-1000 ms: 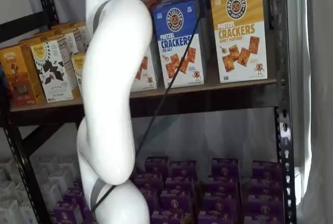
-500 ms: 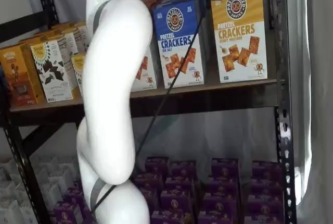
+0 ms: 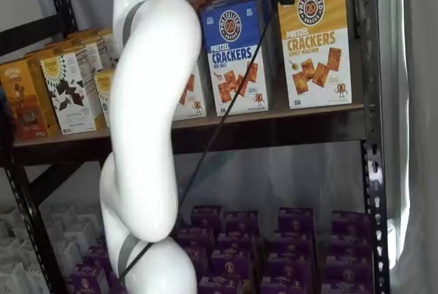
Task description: Retrieve the yellow and white box located on the top shelf, the sixth one from the left
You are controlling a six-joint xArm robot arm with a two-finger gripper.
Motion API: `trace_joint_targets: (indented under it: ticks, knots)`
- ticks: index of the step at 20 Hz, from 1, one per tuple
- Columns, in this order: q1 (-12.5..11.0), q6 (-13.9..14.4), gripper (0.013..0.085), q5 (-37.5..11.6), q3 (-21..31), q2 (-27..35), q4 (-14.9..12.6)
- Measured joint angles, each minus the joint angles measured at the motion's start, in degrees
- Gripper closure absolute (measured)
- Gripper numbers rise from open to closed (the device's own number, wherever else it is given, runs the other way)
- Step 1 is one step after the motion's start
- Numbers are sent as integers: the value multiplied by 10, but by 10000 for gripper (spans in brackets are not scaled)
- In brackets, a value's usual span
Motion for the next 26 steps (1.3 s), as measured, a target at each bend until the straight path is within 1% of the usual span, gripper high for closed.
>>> trace_joint_targets:
  ticks: [13,16,23,26]
  knots:
    - [14,-5,130,-37,39,-10,-23]
    - [18,-8,130,-47,52,-15,-33]
    - [26,-9,130,-37,47,-9,-57]
    - [31,-10,130,-34,46,-8,-72]
